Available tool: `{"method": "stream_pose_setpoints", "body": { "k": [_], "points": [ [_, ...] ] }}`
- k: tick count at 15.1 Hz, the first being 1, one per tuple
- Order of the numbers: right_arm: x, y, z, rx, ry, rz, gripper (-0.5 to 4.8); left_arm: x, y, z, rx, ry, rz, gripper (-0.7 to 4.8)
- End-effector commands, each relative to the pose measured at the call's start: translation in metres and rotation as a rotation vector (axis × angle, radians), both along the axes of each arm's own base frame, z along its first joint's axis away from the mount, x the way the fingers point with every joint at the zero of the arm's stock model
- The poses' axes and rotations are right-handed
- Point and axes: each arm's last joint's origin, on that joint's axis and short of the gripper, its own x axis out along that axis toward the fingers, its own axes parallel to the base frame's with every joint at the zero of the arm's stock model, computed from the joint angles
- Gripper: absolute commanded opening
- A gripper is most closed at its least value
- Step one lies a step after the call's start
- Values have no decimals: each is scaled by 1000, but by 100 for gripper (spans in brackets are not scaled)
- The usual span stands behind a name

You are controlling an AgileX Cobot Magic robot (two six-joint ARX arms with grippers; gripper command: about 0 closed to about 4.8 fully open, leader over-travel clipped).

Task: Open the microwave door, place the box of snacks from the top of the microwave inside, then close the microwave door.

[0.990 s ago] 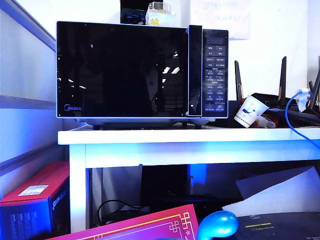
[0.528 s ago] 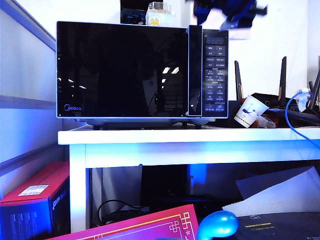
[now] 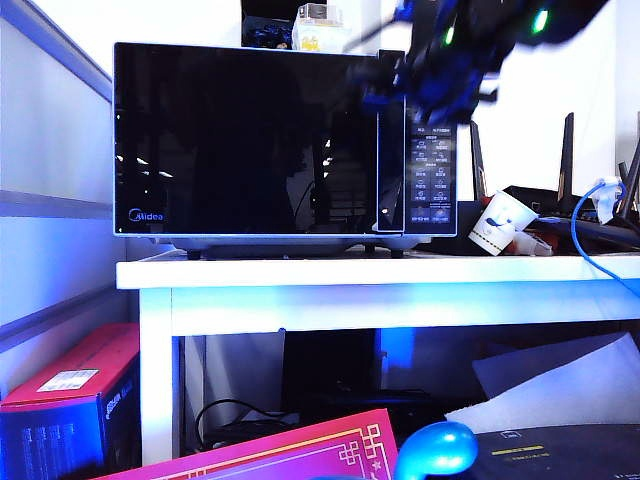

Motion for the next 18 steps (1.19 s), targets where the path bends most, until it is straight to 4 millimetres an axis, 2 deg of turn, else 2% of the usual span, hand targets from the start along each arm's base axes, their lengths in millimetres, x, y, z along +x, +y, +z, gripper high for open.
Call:
{"method": "stream_pose_setpoints", "body": {
  "k": [1,8,14,18],
  "points": [
    [7,3,-5,8,-73,7,348,-2,0,2,1,-14,-4,-6],
    [23,0,-28,-10,-114,-14,347,-2,0,2,0,-15,-30,-6],
    [57,7,-20,-30,-118,20,347,-2,0,2,0,-15,-29,-6],
    [54,7,-14,-60,-78,11,333,-2,0,2,1,-14,-25,-6]
  ]
}}
